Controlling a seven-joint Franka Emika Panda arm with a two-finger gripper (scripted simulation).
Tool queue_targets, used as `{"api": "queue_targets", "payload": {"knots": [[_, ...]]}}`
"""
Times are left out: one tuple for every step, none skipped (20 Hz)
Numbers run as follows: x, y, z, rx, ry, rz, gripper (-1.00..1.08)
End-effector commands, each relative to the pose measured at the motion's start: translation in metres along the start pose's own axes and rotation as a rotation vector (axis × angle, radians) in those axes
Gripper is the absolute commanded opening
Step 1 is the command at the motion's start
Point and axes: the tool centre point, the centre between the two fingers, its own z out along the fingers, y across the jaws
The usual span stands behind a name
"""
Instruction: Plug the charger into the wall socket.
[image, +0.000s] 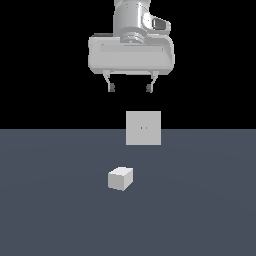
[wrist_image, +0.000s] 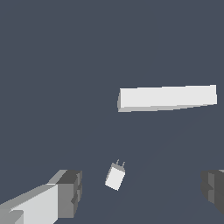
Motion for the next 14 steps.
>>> {"api": "queue_targets", "payload": {"knots": [[0.000, 0.000, 0.000, 0.000, 0.000, 0.000, 1.00], [0.000, 0.000, 0.000, 0.000, 0.000, 0.000, 1.00], [0.000, 0.000, 0.000, 0.000, 0.001, 0.001, 1.00], [-0.001, 0.000, 0.001, -0.001, 0.002, 0.003, 1.00], [-0.002, 0.000, 0.001, -0.001, 0.004, 0.005, 1.00], [-0.002, 0.000, 0.002, -0.002, 0.006, 0.008, 1.00], [-0.003, 0.000, 0.003, -0.002, 0.008, 0.011, 1.00], [-0.005, 0.000, 0.004, -0.003, 0.011, 0.015, 1.00], [-0.006, 0.000, 0.006, -0.004, 0.014, 0.020, 1.00], [-0.008, 0.000, 0.007, -0.006, 0.018, 0.026, 1.00], [-0.009, 0.000, 0.009, -0.007, 0.022, 0.032, 1.00], [-0.011, 0.000, 0.011, -0.008, 0.027, 0.038, 1.00], [-0.013, 0.000, 0.013, -0.010, 0.032, 0.046, 1.00], [-0.016, 0.000, 0.016, -0.012, 0.038, 0.054, 1.00]]}}
